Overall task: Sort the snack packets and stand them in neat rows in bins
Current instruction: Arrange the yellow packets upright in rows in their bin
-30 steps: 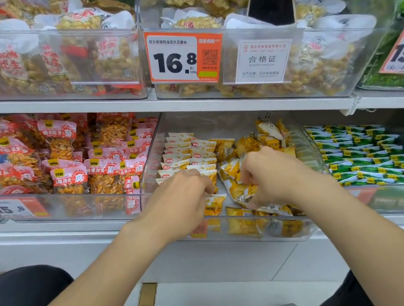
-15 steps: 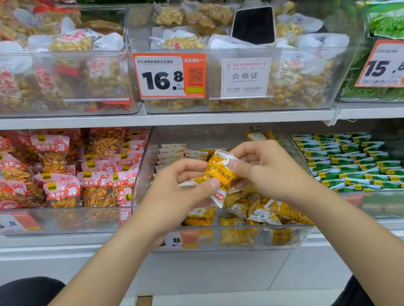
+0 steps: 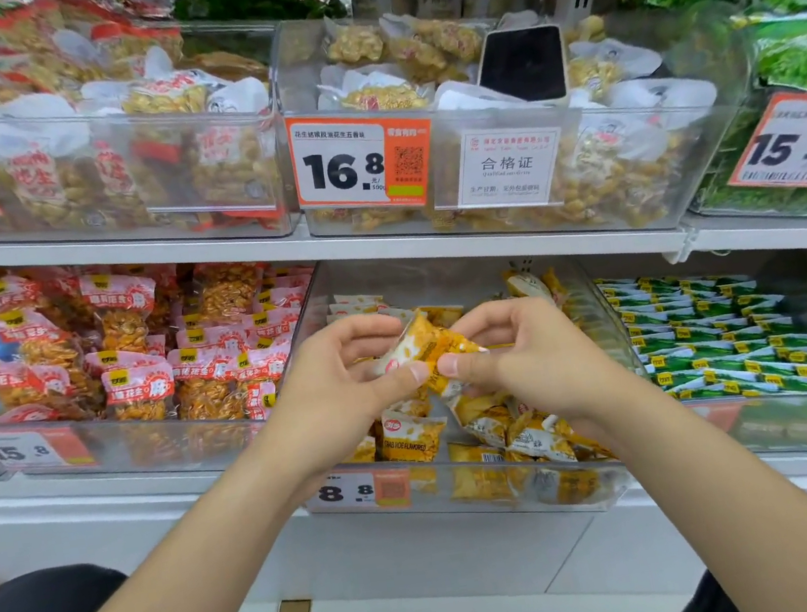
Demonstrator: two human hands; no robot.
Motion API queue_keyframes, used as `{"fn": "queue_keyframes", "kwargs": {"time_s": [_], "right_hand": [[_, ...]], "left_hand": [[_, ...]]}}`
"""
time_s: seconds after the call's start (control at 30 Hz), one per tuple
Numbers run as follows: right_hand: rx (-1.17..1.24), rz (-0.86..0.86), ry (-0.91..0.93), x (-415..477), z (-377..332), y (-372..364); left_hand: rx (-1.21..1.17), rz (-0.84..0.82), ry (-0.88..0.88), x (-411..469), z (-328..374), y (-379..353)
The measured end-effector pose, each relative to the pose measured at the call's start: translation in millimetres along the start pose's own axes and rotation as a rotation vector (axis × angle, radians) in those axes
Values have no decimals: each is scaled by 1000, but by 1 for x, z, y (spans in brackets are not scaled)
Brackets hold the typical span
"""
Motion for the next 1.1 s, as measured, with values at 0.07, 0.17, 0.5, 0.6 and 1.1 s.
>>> {"fn": "queue_keyframes", "kwargs": {"time_s": [0.07, 0.17, 0.5, 0.6, 1.1], "right_hand": [[179, 28, -73, -2, 2, -6], [270, 21, -121, -4, 2, -10], [-266, -168, 152, -1, -6, -19], [-600, -152, 134, 7, 8, -10], [-788, -389, -175, 11, 36, -58]], "left_hand": [[-83, -10, 43, 2, -3, 1], [-219, -75, 94, 0, -7, -3], [511, 101, -241, 0, 2, 5], [791, 275, -262, 3, -6, 11], [1085, 153, -161, 18, -36, 10]]}}
Point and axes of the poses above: each hand's wrist, its own x-axis towards the middle knuckle, its own y-axis out of the back of the hand, z = x × y, the point moved 6 cm from there along x, towards the middle knuckle, and after that the axes turned 12 degrees about y, right-handed, at the moved point
